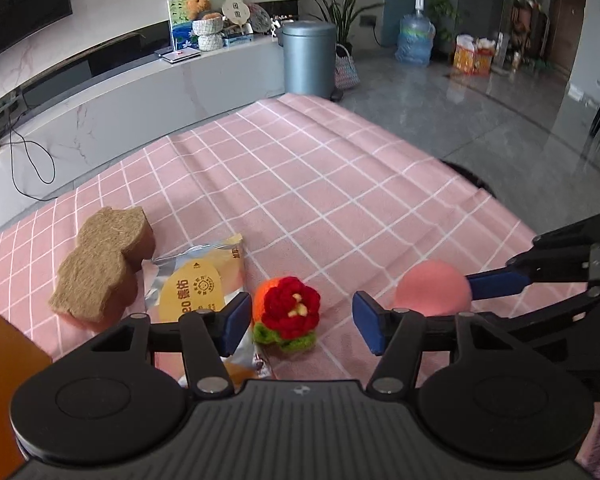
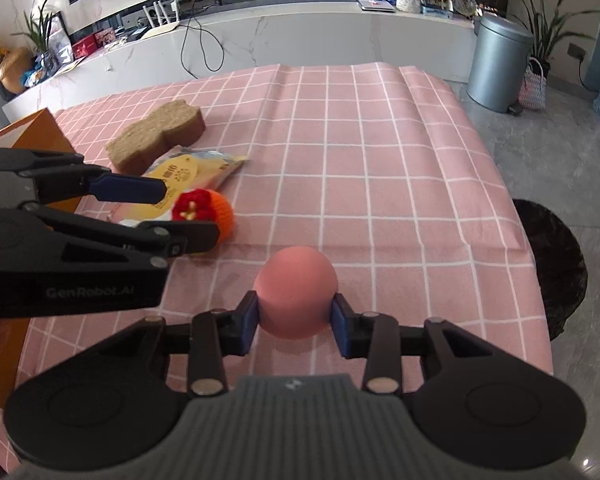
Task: Organize soft objects
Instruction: 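Grasp the pink ball with the right tool while the left tool grasps the red crochet flower, then carry the crochet flower with the left tool while the right tool carries the pink ball over the box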
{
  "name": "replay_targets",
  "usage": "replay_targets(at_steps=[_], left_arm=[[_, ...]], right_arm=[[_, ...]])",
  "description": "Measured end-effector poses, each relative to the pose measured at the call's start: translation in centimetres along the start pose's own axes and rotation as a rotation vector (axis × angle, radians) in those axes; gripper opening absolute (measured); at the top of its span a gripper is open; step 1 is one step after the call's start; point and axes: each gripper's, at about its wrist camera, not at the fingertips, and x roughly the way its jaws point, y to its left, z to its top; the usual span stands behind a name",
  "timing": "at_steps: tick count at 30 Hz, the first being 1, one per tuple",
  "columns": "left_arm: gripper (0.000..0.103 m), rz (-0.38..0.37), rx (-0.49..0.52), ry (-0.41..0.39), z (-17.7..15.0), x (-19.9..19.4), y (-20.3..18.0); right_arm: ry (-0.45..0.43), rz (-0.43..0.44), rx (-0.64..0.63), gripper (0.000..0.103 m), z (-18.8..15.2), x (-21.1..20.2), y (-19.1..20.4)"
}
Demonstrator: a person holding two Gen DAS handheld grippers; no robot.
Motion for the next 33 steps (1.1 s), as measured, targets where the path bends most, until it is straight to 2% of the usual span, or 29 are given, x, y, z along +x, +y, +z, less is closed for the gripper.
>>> replay_targets(at_steps=[5,7,9,16,18,23,28,33], left_arm=[[0.061,0.004,0.001,0.012,-0.3,1.3,0.1],[0.053,0.005,0.010,0.012,-0.2,1.5,0.1],[0.053,-0.001,-0.002,0.016,-0.2,1.8,0.5],[0.052,-0.008,0.006,0.025,0.0,3.1,0.5],[0.046,-0.014,0.005,0.034,-0.1,3.3,0.5],[0.045,-0.013,0.003,0.022,-0.3,3.0,0.4],[0.044,0.002,-0.015,-0.004,-0.2,1.1,-0.3],[0.044,0.037,-0.097,-0.043,-0.8,-2.5,-0.4]], right_arm=[[-0.022,-0.006,-0.010,0.047,0.0,0.5,0.2],[-0.021,-0.004,-0.002,0.051,0.0,0.9,0.1],[-0.010,-0.024,-0.003,0.054,0.1,1.3,0.1],[-0.037,-0.030,0.035,0.054,0.4,1.5,-0.5],[-0.030,-0.025,0.044,0.051,0.4,1.6,-0.7],[-0.034,-0.016,0.054,0.047,0.3,1.5,-0.9],[-0.047,-0.002,0.057,0.044,0.4,1.0,-0.9],[-0.074,-0.007,0.015,0.044,0.2,0.0,-0.2]])
